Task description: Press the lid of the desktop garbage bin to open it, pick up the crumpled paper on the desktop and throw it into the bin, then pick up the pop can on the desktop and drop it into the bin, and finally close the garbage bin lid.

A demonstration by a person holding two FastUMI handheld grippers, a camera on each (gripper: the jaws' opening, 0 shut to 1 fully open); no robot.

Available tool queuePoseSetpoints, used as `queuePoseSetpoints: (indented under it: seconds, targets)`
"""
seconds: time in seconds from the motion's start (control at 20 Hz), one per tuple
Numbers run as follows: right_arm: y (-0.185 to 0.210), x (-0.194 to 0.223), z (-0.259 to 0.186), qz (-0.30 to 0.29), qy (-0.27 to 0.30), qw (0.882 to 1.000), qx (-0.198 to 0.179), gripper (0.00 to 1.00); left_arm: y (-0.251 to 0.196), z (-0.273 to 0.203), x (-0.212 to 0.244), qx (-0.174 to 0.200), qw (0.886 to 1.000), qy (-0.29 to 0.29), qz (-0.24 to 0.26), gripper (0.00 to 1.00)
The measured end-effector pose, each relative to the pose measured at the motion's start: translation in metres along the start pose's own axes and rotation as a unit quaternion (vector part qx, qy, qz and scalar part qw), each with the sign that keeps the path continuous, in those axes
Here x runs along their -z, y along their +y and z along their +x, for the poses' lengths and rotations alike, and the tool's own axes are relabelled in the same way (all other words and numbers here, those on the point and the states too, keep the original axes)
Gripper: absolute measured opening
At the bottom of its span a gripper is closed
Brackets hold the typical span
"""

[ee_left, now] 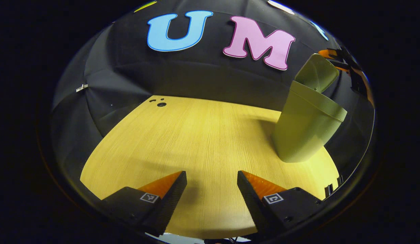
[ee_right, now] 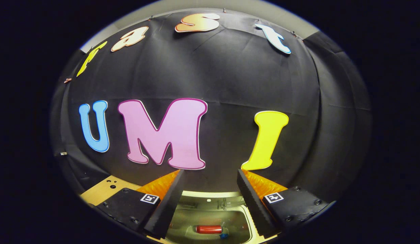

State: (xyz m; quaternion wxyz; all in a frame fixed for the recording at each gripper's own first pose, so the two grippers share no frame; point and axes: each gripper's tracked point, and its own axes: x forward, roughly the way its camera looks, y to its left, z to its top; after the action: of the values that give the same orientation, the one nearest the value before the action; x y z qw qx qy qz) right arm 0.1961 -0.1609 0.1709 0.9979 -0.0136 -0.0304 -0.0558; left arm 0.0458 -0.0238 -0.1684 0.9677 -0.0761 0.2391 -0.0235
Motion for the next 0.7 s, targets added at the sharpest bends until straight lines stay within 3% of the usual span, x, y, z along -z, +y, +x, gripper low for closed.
queuePoseSetpoints:
  seconds: [0.5,0.7]
  targets:
    - [0.007,0.094,-0.050,0.031,0.088,0.996,0.010,0.96,0.005,-0.009,0.014,0.027,0.999,0.016,0.031,0.96]
    - [0.010,0.127,-0.061,0.014,0.114,0.993,0.013,0.97,-0.002,-0.012,0.009,0.042,0.998,0.011,0.042,0.96]
